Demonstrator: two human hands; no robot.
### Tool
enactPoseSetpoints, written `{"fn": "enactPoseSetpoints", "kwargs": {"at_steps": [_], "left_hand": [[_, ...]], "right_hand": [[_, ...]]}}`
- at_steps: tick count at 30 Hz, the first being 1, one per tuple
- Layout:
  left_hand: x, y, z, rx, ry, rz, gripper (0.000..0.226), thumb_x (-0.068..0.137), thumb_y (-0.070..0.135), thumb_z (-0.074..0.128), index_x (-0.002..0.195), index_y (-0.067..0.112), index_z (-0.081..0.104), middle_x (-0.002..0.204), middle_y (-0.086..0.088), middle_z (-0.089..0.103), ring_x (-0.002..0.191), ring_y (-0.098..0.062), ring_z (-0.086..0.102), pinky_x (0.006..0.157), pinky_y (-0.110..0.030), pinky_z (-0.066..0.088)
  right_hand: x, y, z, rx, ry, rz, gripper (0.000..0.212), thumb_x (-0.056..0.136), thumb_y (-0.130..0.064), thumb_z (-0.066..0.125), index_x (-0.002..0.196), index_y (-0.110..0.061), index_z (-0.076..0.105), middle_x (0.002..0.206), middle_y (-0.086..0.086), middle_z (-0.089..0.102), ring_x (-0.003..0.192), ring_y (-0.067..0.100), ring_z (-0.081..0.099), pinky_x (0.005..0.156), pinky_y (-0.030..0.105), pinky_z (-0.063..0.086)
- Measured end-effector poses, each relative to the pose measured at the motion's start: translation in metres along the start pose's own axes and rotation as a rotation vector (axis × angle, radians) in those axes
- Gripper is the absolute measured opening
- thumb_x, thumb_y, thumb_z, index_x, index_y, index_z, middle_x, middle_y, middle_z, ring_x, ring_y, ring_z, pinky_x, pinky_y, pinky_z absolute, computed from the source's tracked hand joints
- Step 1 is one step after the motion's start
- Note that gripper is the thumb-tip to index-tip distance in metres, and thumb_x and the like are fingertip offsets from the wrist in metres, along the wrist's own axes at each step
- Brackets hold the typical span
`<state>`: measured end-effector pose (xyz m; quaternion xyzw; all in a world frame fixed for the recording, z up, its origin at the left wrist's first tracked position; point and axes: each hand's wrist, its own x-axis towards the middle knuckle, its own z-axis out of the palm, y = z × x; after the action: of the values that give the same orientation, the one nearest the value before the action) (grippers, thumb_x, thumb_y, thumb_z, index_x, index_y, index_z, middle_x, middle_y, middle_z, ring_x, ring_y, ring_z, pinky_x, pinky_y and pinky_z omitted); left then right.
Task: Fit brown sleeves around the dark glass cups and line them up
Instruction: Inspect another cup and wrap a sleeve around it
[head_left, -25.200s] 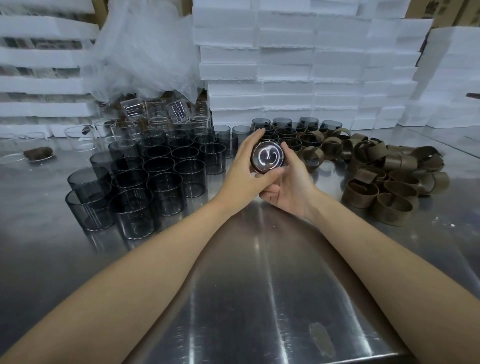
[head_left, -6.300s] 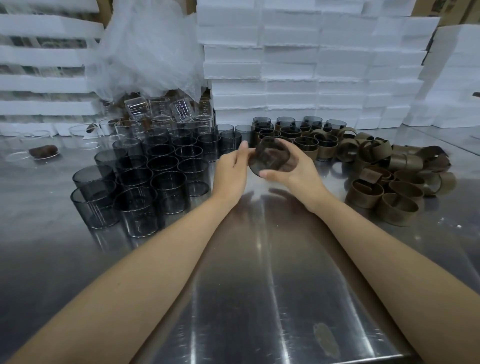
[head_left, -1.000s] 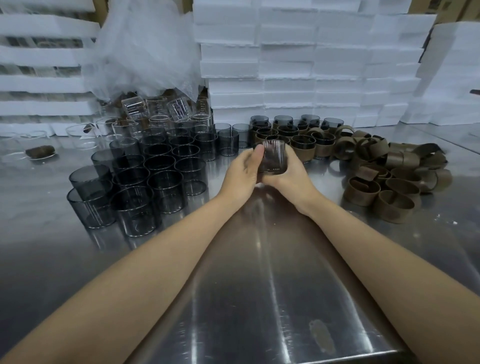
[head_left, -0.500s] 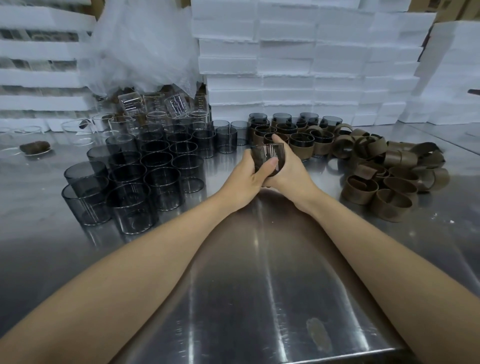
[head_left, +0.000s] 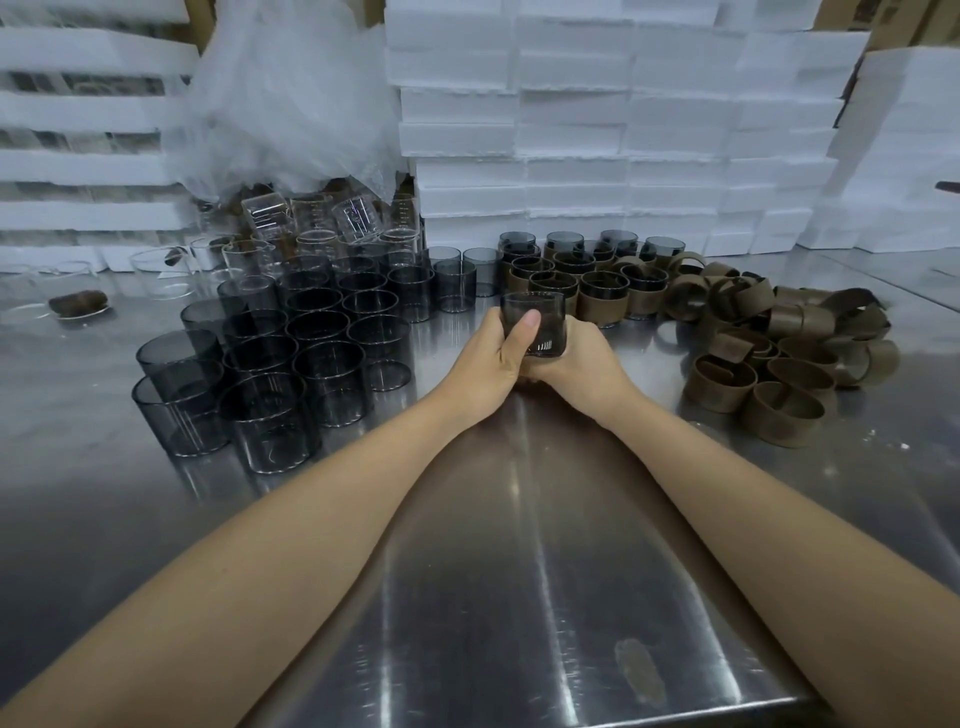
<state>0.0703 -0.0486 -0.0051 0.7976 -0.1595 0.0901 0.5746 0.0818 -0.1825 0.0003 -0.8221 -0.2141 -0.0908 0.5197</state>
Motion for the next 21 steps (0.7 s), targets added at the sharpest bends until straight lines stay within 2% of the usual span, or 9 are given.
{"fn": "enactPoseSetpoints", "kwargs": {"at_steps": [3, 6, 8, 10, 11, 12, 14, 17, 21], "left_hand": [[0.002, -0.003, 0.002, -0.009, 0.015, -0.027, 0.037, 0.103, 0.042, 0.038, 0.109, 0.007, 0.048, 0.097, 0.002, 0.057, 0.073, 0.013, 0.056, 0.063, 0.000, 0.040], [0.007, -0.002, 0.003, -0.093, 0.096, -0.090, 0.045, 0.099, 0.051, 0.043, 0.110, 0.009, 0.053, 0.102, 0.000, 0.062, 0.082, 0.004, 0.059, 0.065, -0.004, 0.043], [0.011, -0.002, 0.002, -0.271, 0.149, -0.163, 0.040, 0.094, 0.052, 0.054, 0.103, 0.013, 0.052, 0.103, -0.004, 0.065, 0.088, -0.010, 0.065, 0.076, -0.020, 0.051], [0.012, -0.001, -0.001, -0.464, 0.171, -0.225, 0.038, 0.086, 0.047, 0.066, 0.098, 0.016, 0.046, 0.097, -0.004, 0.064, 0.080, -0.011, 0.068, 0.076, -0.032, 0.056], [0.012, -0.001, -0.004, -0.525, 0.160, -0.241, 0.040, 0.085, 0.042, 0.070, 0.099, 0.015, 0.044, 0.096, -0.004, 0.063, 0.075, -0.010, 0.068, 0.073, -0.033, 0.057], [0.011, -0.001, -0.005, -0.577, 0.138, -0.250, 0.042, 0.084, 0.035, 0.072, 0.104, 0.013, 0.043, 0.099, -0.007, 0.064, 0.077, -0.011, 0.069, 0.074, -0.035, 0.058], [0.011, 0.000, -0.007, -0.690, 0.089, -0.251, 0.058, 0.077, 0.025, 0.076, 0.119, 0.004, 0.042, 0.112, -0.018, 0.064, 0.092, -0.022, 0.069, 0.084, -0.041, 0.056], [0.010, 0.003, -0.009, -0.852, 0.035, -0.237, 0.072, 0.074, 0.020, 0.071, 0.135, -0.003, 0.041, 0.118, -0.025, 0.059, 0.099, -0.030, 0.065, 0.081, -0.040, 0.057], [0.012, -0.001, -0.008, -0.852, -0.006, -0.207, 0.039, 0.082, 0.026, 0.066, 0.113, 0.003, 0.063, 0.104, -0.017, 0.069, 0.096, -0.027, 0.068, 0.084, -0.036, 0.057]], "right_hand": [[0.001, 0.003, -0.002, -0.242, 0.070, 0.029, 0.022, 0.073, -0.027, 0.078, 0.069, -0.010, 0.065, 0.064, -0.002, 0.067, 0.062, 0.009, 0.059, 0.055, 0.015, 0.041], [0.001, 0.001, 0.000, -0.310, 0.115, 0.035, 0.030, 0.073, -0.038, 0.075, 0.070, -0.009, 0.068, 0.067, 0.005, 0.069, 0.065, 0.013, 0.061, 0.062, 0.029, 0.047], [0.000, -0.002, 0.006, -0.203, 0.111, 0.023, 0.031, 0.078, -0.030, 0.077, 0.105, -0.015, 0.070, 0.091, -0.005, 0.072, 0.081, 0.003, 0.065, 0.075, 0.022, 0.052], [-0.002, -0.005, 0.010, -0.050, 0.102, -0.025, 0.083, 0.079, -0.019, 0.079, 0.148, -0.020, 0.034, 0.124, -0.017, 0.056, 0.098, -0.012, 0.058, 0.088, 0.007, 0.045], [-0.002, -0.004, 0.009, 0.003, 0.107, -0.045, 0.096, 0.078, -0.014, 0.080, 0.153, -0.021, 0.021, 0.134, -0.018, 0.046, 0.106, -0.011, 0.055, 0.094, 0.008, 0.043], [-0.002, -0.003, 0.008, 0.028, 0.101, -0.079, 0.097, 0.078, -0.010, 0.080, 0.153, -0.023, 0.021, 0.141, -0.013, 0.043, 0.114, -0.006, 0.054, 0.099, 0.014, 0.044], [-0.002, -0.002, 0.005, 0.024, 0.086, -0.133, 0.084, 0.076, -0.006, 0.080, 0.146, -0.023, 0.038, 0.137, -0.011, 0.051, 0.117, -0.001, 0.055, 0.101, 0.022, 0.047], [-0.001, -0.006, 0.006, 0.058, 0.082, -0.140, 0.073, 0.070, -0.007, 0.084, 0.134, -0.020, 0.050, 0.126, -0.005, 0.060, 0.115, 0.004, 0.058, 0.097, 0.020, 0.047], [0.001, -0.008, 0.005, -0.013, 0.123, -0.219, 0.069, 0.067, -0.007, 0.086, 0.127, -0.020, 0.054, 0.118, -0.007, 0.061, 0.109, -0.004, 0.055, 0.092, 0.006, 0.037]]}}
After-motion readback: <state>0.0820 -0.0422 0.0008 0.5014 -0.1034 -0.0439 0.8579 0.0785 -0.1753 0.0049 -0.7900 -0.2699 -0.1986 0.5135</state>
